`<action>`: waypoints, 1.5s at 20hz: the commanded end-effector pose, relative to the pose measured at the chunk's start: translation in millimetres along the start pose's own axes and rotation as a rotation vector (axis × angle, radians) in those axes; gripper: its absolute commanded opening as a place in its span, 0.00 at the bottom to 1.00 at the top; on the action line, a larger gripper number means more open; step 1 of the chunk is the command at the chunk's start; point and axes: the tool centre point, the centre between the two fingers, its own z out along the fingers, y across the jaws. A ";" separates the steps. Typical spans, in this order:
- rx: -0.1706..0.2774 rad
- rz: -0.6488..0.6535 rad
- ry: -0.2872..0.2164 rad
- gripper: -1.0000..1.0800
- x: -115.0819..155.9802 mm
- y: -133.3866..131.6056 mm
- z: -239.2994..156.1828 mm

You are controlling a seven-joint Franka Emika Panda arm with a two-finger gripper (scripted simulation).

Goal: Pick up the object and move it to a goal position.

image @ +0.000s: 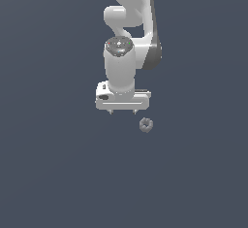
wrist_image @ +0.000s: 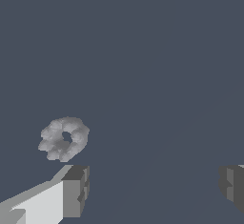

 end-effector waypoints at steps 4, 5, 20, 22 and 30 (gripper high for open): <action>0.006 -0.002 0.002 0.96 1.1 -4.1 0.8; 0.011 -0.004 0.003 0.96 2.0 -7.2 1.4; 0.022 -0.081 0.007 0.96 4.8 -31.8 13.4; 0.016 -0.127 0.006 0.96 4.0 -38.7 19.4; -0.011 -0.398 -0.003 0.96 -3.4 -80.3 54.0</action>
